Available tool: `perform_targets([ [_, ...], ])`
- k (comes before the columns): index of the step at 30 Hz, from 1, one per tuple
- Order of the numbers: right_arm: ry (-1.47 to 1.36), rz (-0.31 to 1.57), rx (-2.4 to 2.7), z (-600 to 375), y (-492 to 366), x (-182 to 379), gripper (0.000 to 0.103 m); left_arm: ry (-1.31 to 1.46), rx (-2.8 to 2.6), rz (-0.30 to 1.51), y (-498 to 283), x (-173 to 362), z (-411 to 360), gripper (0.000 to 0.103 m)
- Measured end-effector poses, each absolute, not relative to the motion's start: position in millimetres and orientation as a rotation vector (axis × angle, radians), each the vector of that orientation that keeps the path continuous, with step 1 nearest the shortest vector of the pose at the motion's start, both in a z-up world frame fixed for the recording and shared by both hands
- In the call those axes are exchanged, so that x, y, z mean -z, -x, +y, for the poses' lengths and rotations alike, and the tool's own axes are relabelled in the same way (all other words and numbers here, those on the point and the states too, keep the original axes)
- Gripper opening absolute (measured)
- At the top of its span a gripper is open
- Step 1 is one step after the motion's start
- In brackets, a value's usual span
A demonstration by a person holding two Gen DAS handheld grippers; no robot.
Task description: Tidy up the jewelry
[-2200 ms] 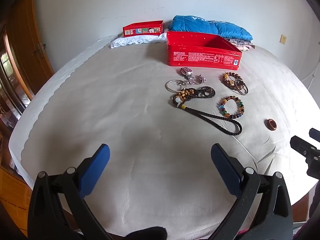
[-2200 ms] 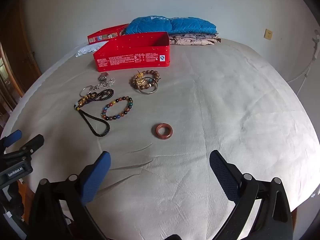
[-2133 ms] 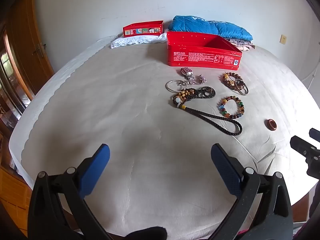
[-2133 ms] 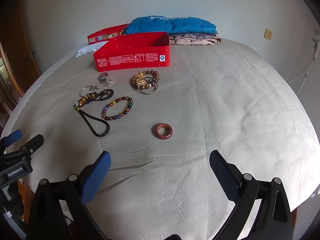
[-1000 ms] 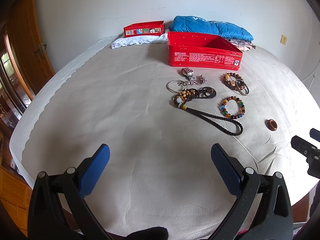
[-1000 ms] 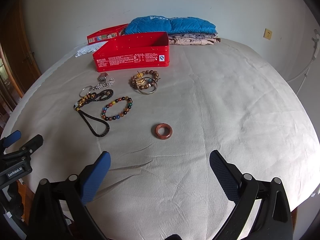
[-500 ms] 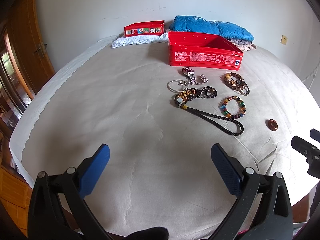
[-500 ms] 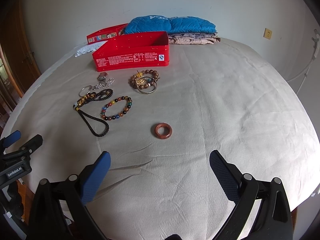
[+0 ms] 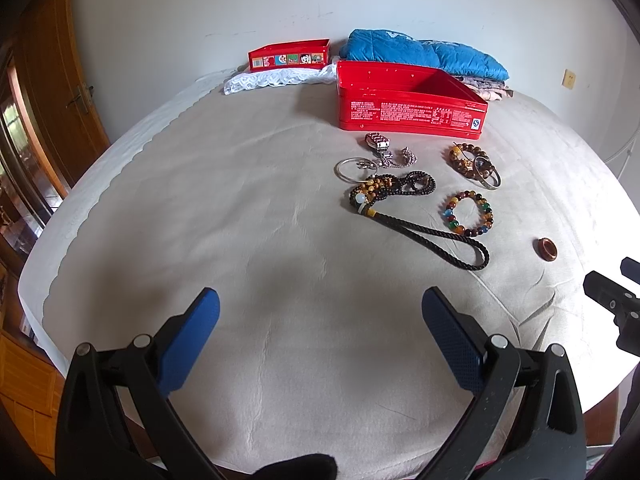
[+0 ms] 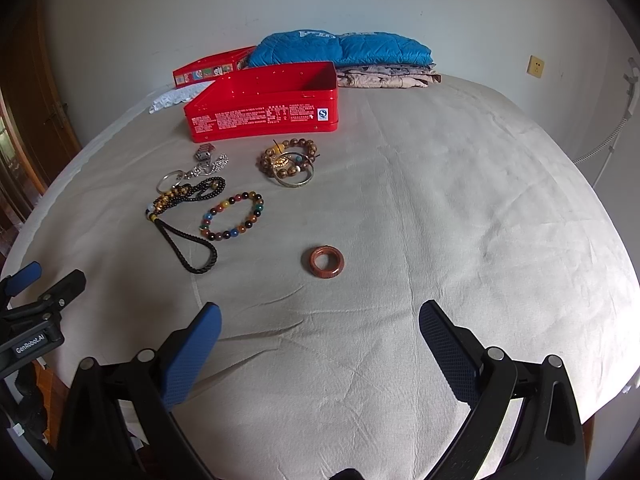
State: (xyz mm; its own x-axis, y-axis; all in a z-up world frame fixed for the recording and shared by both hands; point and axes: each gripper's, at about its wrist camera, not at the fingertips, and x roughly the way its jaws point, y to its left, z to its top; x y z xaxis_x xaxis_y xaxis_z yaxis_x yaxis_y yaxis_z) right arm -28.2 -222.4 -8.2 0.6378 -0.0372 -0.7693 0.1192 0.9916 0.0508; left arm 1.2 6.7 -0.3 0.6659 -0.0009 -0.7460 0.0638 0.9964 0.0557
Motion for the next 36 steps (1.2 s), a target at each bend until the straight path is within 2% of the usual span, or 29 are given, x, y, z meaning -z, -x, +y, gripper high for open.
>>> perform_targets([
  [25, -0.12, 0.889, 0.087, -227, 22, 14, 0.099, -0.072, 0.047, 0.849, -3, 7, 10, 0.1],
  [36, -0.203, 0.919, -0.014, -245, -9, 13, 0.099, 0.078, 0.176, 0.964, -45, 18, 29, 0.099],
])
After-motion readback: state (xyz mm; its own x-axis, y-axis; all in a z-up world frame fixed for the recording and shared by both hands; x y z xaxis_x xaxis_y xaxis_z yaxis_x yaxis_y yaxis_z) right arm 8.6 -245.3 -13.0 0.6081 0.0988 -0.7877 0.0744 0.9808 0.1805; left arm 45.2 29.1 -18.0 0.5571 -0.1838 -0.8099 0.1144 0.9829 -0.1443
